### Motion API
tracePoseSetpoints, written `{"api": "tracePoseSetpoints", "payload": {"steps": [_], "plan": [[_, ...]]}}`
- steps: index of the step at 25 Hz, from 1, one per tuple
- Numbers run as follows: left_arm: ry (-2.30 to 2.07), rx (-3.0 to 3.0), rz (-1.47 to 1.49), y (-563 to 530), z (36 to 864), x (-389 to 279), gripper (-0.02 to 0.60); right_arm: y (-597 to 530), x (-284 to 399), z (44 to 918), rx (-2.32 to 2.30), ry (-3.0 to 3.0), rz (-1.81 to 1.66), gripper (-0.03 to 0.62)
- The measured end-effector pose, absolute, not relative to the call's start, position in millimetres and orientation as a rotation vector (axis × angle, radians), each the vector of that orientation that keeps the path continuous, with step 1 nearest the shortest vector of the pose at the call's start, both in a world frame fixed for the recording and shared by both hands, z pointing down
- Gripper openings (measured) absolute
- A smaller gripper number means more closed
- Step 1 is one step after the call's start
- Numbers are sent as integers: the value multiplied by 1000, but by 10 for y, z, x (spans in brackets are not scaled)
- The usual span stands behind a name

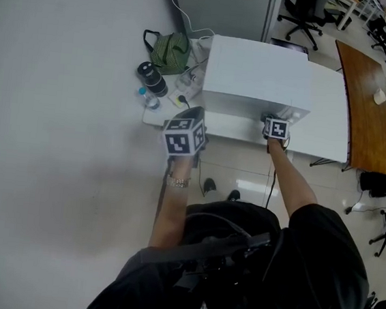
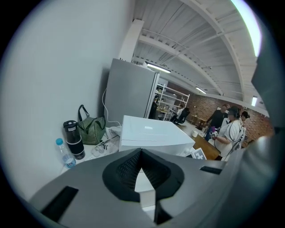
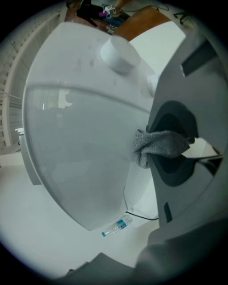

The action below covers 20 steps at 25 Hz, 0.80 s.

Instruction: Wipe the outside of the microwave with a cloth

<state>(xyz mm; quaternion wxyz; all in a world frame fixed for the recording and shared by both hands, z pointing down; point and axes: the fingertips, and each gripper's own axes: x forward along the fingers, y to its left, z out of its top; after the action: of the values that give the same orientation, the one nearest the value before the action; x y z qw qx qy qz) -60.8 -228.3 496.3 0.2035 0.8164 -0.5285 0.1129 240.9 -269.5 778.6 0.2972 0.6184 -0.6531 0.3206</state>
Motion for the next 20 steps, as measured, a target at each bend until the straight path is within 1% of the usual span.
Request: {"api": "tracePoseSetpoints", "payload": {"steps": [3,5,8,10,12,17,20], "plan": [[-1447,2292,306,-2298,4956,-500,-6,-2604,2852,7742,1711,-1685,864,37],[-1439,2299,298,-2305,4936,-451,-6,-2570,3026,7711,1753,-1690,922,37],[-1433,2306,299,-2305,4940,-415,-6,-2540,3064,7676,1800,-1710,951,35],[-1436,2301,299,-2302,4960,-434,-6,-2518,2937,7655,1829,-1720,964,35],[-1453,2286,296,-2303,4975,-509,-6,-2545,2534,7664,1780,-1783,964,35],[-1499,2253,275,-2246,4937,-720,-6,-2693,840,7803,1394,-2075,891,37],[-1551,2212,273,-2166,4912,-925,-6,-2757,175,7914,1266,-2115,887,37]]}}
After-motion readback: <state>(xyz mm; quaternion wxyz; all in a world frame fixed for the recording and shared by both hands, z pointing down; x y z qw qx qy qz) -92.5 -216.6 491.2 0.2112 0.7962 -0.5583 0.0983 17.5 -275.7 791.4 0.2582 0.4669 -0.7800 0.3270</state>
